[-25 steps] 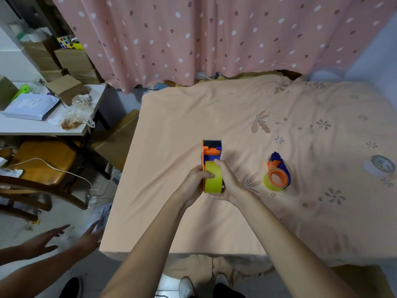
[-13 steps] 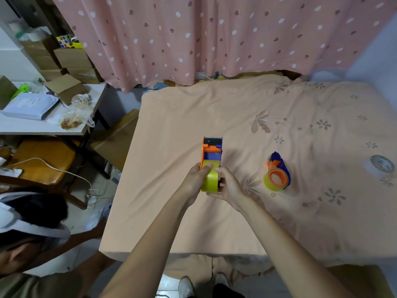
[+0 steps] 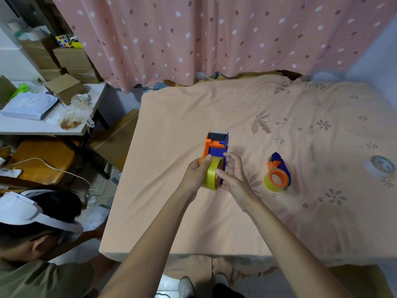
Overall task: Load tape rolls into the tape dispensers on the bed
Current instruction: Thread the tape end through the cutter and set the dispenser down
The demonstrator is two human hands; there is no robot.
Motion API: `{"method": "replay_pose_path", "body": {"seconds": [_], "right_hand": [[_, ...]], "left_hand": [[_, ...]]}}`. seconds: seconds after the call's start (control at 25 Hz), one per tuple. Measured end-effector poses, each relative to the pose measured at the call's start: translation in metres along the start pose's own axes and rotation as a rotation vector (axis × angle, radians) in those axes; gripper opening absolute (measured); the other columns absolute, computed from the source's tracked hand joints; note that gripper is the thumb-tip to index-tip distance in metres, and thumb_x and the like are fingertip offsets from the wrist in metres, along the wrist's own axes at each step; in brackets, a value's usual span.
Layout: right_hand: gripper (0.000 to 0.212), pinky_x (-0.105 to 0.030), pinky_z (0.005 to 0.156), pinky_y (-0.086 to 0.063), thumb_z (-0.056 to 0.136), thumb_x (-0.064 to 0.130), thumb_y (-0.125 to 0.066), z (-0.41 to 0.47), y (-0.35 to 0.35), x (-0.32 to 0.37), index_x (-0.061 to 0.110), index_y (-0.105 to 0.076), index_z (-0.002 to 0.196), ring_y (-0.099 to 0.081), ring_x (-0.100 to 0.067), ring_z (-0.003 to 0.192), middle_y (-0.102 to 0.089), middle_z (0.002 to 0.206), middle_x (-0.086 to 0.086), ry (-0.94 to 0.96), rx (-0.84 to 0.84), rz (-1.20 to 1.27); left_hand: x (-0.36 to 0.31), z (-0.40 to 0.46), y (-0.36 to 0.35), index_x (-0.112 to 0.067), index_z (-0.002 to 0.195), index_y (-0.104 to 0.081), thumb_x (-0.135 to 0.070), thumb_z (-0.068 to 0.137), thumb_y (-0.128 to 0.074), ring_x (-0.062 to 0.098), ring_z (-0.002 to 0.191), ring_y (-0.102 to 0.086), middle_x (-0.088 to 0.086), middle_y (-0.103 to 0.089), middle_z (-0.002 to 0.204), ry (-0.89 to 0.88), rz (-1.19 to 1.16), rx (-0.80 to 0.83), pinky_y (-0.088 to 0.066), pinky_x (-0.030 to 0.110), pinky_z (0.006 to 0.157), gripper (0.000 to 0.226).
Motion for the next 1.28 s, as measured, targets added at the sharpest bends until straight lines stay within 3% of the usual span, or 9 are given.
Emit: {"method": "replay_pose_path", "body": {"seconds": [0.24, 0.36, 0.48, 0.64, 0.72, 0.84, 0.96, 1.12, 1.28], "right_hand": [[0.026, -0.056, 0.096, -0.048, 0.087, 0.023, -0.065, 0.006, -0.005, 0.006, 0.026, -0.058, 0.112, -0.055, -0.035, 0.125, -0.054, 0.135, -0.012, -0.078, 0.037, 0.115], [0.011, -0.053, 0.085, -0.055, 0.090, 0.023, -0.065, 0.008, -0.004, 0.015, 0.024, -0.061, 0.100, -0.062, -0.033, 0.112, -0.062, 0.122, -0.012, -0.131, -0.037, 0.126], [0.005, -0.037, 0.070, -0.056, 0.090, 0.020, -0.064, 0.008, 0.003, 0.020, 0.022, -0.061, 0.087, -0.064, -0.026, 0.087, -0.066, 0.099, -0.007, -0.193, -0.084, 0.122], [0.006, -0.037, 0.073, -0.054, 0.087, 0.022, -0.067, 0.011, 0.007, 0.013, 0.021, -0.065, 0.082, -0.065, -0.026, 0.088, -0.069, 0.099, -0.008, -0.187, -0.160, 0.099], [0.010, -0.033, 0.074, -0.053, 0.085, 0.020, -0.069, 0.015, 0.005, 0.010, 0.020, -0.066, 0.076, -0.066, -0.025, 0.089, -0.071, 0.096, -0.007, -0.075, -0.303, 0.008], [0.021, -0.025, 0.086, -0.046, 0.081, 0.018, -0.071, 0.017, 0.006, 0.014, 0.028, -0.061, 0.067, -0.061, -0.019, 0.100, -0.063, 0.096, 0.005, 0.270, -0.497, -0.383], [0.012, -0.036, 0.093, -0.047, 0.080, 0.024, -0.070, 0.017, 0.008, 0.016, 0.028, -0.062, 0.073, -0.058, -0.019, 0.103, -0.061, 0.097, 0.002, 0.416, -0.549, -0.526], [0.009, -0.041, 0.089, -0.046, 0.085, 0.022, -0.066, 0.017, 0.005, 0.020, 0.014, -0.065, 0.081, -0.048, 0.015, 0.096, -0.064, 0.093, 0.012, 0.500, -0.555, -0.616], [0.011, -0.042, 0.085, -0.050, 0.088, 0.024, -0.063, 0.020, 0.003, 0.024, 0.013, -0.064, 0.089, -0.056, -0.011, 0.098, -0.063, 0.093, 0.011, 0.468, -0.542, -0.587]], "left_hand": [[-0.009, 0.004, 0.001, -0.002, 0.113, -0.062, -0.046, 0.092, -0.054, 0.021, 0.087, -0.066, 0.010, -0.071, 0.096, 0.020, 0.052, -0.016, -0.052, 0.040, 0.088, 0.049], [-0.010, 0.001, -0.004, -0.006, 0.106, -0.061, -0.043, 0.094, -0.052, 0.016, 0.079, -0.064, 0.003, -0.069, 0.088, 0.008, 0.060, -0.011, -0.051, 0.028, 0.076, 0.039], [-0.007, -0.005, -0.010, -0.011, 0.101, -0.058, -0.041, 0.096, -0.050, 0.007, 0.068, -0.064, -0.001, -0.066, 0.081, 0.007, 0.102, -0.003, -0.051, 0.017, 0.061, 0.031], [-0.007, -0.012, -0.016, -0.007, 0.103, -0.055, -0.035, 0.097, -0.050, -0.005, 0.048, -0.061, 0.000, -0.064, 0.076, 0.008, 0.108, -0.006, -0.046, 0.010, 0.046, 0.030], [-0.006, -0.018, -0.020, -0.004, 0.103, -0.054, -0.032, 0.097, -0.051, -0.003, 0.047, -0.062, 0.002, -0.064, 0.075, 0.000, 0.101, 0.001, -0.046, 0.011, 0.046, 0.028], [-0.003, -0.021, -0.024, -0.004, 0.104, -0.054, -0.029, 0.097, -0.052, -0.001, 0.050, -0.064, 0.003, -0.067, 0.078, -0.018, 0.093, 0.004, -0.047, 0.012, 0.049, 0.026], [-0.005, -0.021, -0.025, -0.005, 0.104, -0.053, -0.028, 0.098, -0.051, -0.001, 0.050, -0.064, 0.004, -0.067, 0.079, -0.022, 0.087, -0.018, -0.047, 0.012, 0.049, 0.024], [-0.011, -0.022, -0.025, 0.001, 0.110, -0.055, -0.025, 0.099, -0.048, -0.005, 0.048, -0.062, 0.002, -0.064, 0.077, -0.034, 0.087, -0.057, -0.044, 0.008, 0.046, 0.029], [-0.016, -0.021, -0.025, 0.006, 0.113, -0.054, -0.027, 0.099, -0.048, -0.004, 0.047, -0.062, 0.003, -0.066, 0.075, -0.041, 0.088, -0.058, -0.044, 0.008, 0.046, 0.036]]}}
Point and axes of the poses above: each hand's wrist, its own z-axis towards the middle knuckle, its own y-axis out of the back of the hand, x = y × z, the point moved 1 cm from there along z, towards the middle knuckle
